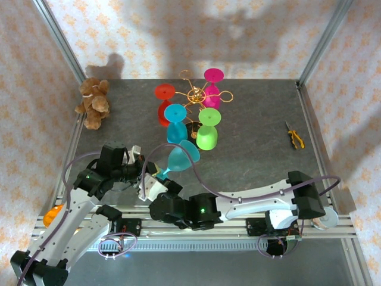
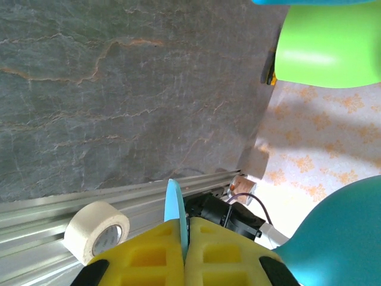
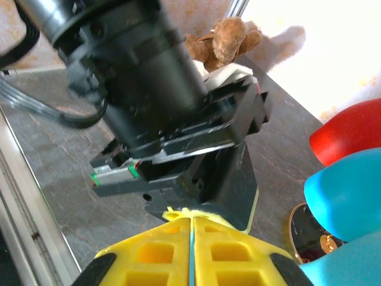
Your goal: Take the wine glass off the wine glass rack
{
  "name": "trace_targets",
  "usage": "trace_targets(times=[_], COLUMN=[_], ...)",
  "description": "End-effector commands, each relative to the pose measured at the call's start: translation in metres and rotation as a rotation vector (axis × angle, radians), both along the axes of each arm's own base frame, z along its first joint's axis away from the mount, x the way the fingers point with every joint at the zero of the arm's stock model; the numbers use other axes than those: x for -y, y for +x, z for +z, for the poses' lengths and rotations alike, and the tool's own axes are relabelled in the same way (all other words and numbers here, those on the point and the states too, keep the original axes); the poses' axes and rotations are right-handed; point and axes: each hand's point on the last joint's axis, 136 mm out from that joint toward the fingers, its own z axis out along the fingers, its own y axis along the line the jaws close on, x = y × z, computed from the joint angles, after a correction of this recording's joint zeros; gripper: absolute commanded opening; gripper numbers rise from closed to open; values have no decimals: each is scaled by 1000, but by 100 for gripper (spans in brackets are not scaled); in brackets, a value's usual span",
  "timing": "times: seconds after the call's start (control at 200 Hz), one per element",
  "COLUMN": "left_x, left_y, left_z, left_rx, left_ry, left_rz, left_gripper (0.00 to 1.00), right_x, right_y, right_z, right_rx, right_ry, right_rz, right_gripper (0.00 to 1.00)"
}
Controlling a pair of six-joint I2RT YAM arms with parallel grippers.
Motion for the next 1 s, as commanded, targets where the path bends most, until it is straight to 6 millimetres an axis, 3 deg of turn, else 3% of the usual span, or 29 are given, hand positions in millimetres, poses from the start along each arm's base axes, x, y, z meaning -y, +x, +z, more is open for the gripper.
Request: trace_targets(times=[0.0, 0.435, 0.601, 0.666, 0.841, 0.996], left_x=[4, 4, 4, 3, 3, 3], left_y=[13, 30, 31, 31, 35, 38], left_z=[14, 7, 9, 9, 6, 7], left_rx=[88, 210, 248, 267, 298, 327], left_ry=[-52, -69, -75, -80, -118, -143], left_rz=[25, 53, 54, 60, 85, 97], left_gripper=[0, 0, 0, 0, 0, 0], right_x=[17, 88, 121, 132, 157, 165], right_y=[-1, -15, -15, -11, 3, 12], right_z=[26, 76, 93, 91, 80, 69], right_rx=[-61, -377, -497, -561, -677, -791], right_ry=[60, 272, 408, 450, 564, 629], right_rz=[-30, -48, -58, -72, -128, -152], right_gripper=[16, 26, 47, 56, 66, 71])
